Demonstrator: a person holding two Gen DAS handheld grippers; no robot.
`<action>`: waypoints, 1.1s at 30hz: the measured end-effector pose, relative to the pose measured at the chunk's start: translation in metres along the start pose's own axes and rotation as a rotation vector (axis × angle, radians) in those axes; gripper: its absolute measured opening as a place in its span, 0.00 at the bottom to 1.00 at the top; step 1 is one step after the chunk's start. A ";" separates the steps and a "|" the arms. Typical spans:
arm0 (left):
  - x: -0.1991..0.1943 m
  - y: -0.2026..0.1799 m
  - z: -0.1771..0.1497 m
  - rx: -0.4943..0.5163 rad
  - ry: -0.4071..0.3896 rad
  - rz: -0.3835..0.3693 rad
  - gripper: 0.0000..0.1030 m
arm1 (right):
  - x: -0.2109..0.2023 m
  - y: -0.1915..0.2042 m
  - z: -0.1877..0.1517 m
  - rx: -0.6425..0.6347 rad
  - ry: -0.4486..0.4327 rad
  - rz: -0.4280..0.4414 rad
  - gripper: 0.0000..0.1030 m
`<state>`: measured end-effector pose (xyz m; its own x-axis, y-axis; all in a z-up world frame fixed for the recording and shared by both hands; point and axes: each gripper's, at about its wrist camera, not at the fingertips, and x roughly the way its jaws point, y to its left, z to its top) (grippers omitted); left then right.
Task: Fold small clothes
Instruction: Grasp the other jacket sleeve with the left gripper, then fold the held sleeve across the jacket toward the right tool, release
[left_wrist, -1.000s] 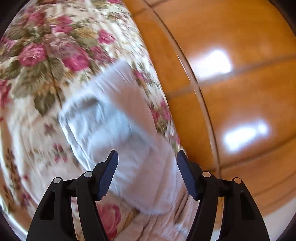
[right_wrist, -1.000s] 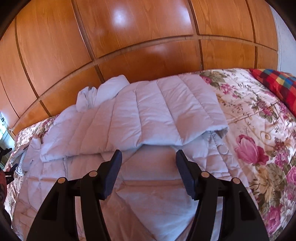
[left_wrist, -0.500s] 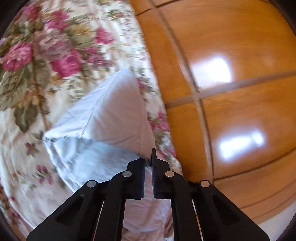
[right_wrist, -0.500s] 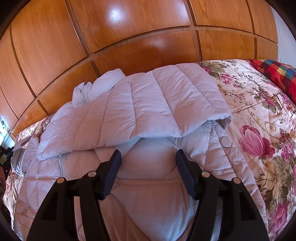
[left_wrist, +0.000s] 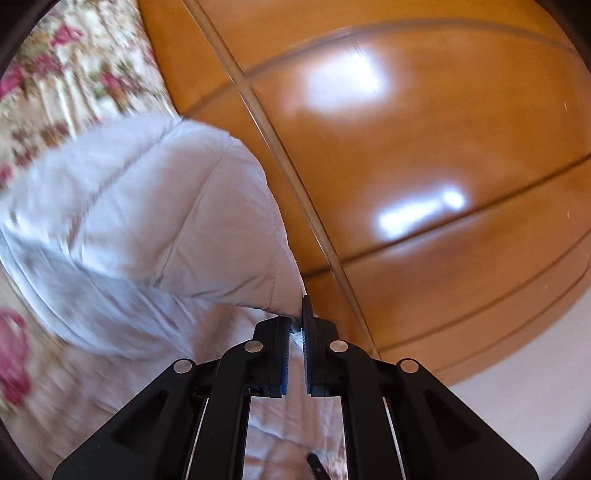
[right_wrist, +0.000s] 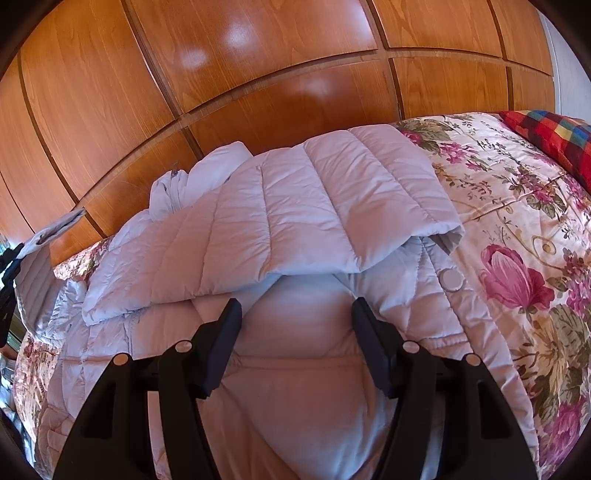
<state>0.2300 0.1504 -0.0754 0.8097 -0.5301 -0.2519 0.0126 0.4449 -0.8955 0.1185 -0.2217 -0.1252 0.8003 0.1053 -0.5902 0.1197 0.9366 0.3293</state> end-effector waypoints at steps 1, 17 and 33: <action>0.005 -0.004 -0.006 0.005 0.015 -0.009 0.05 | 0.000 0.000 0.000 0.002 -0.001 0.002 0.60; 0.100 -0.026 -0.123 0.024 0.289 -0.068 0.05 | -0.017 0.028 0.036 0.202 0.111 0.557 0.77; 0.083 -0.010 -0.123 0.140 0.289 0.016 0.35 | 0.023 0.038 0.084 0.305 0.129 0.506 0.05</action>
<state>0.2250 0.0136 -0.1325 0.6101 -0.6965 -0.3776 0.0983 0.5394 -0.8363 0.1908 -0.2118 -0.0647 0.7262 0.5705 -0.3835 -0.0787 0.6232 0.7781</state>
